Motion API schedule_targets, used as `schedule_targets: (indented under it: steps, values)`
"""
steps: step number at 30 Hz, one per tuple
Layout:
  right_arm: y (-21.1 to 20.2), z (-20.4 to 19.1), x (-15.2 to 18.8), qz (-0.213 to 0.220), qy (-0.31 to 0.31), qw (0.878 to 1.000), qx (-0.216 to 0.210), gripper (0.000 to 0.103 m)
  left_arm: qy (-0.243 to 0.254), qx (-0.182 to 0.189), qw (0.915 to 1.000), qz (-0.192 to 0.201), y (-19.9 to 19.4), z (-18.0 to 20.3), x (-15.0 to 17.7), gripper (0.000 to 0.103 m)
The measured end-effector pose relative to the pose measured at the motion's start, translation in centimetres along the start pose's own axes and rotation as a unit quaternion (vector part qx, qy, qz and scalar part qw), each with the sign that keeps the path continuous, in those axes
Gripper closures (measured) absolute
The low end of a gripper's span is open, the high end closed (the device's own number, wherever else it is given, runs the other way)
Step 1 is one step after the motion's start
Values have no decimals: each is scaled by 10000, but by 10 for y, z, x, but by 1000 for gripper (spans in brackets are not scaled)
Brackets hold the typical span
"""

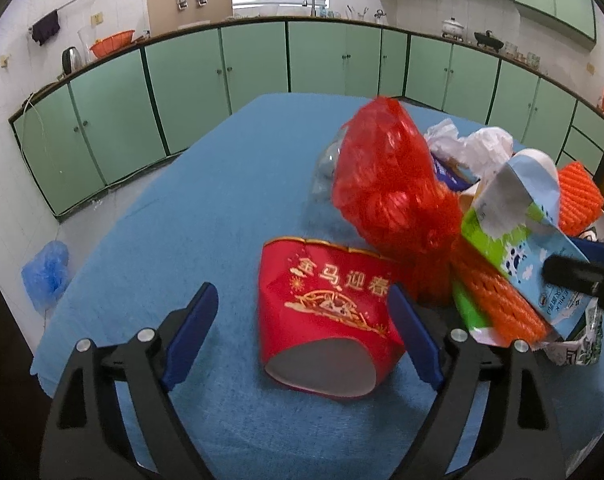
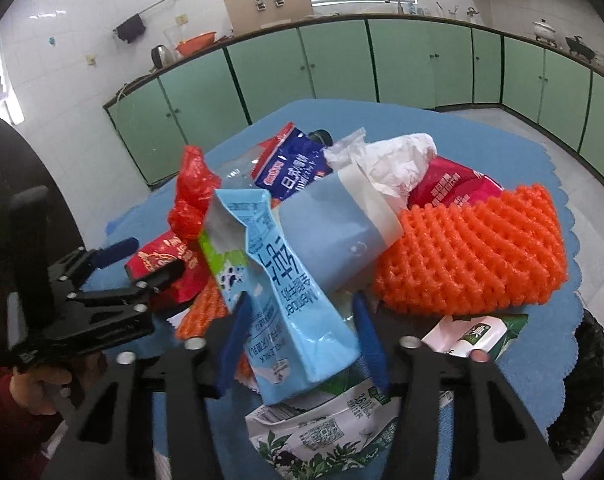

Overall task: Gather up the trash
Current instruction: 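Close right gripper on blue milk carton while left gripper grasps red paper cup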

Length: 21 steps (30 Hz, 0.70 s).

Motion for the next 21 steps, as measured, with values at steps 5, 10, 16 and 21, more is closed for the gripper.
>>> schedule_targets:
  steps: [5, 10, 16, 21]
  values:
    - [-6, -9, 2, -19, -147, 9998, -150, 76, 11, 19, 10000, -74, 4, 2, 2, 19]
    - [-6, -10, 5, -89, -143, 9997, -156, 78, 11, 33, 10000, -91, 5, 6, 7, 18]
    - [-12, -15, 3, -22, -179, 9996, -195, 79, -131, 294, 9995, -68, 5, 4, 5, 34]
    - [-26, -14, -3, 132, -76, 9995, -265, 80, -194, 440, 9988, -19, 3, 7, 4, 48]
Point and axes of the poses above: each gripper's, at about its wrist camera, not at the fingertips, and y roughly the way its jaws point, z to its right, x to its underside, the point moved 7 cm from there along y, roughly the way its jaws point, and after that the axes turned 14 degrees about y, right-handed, at the moved point
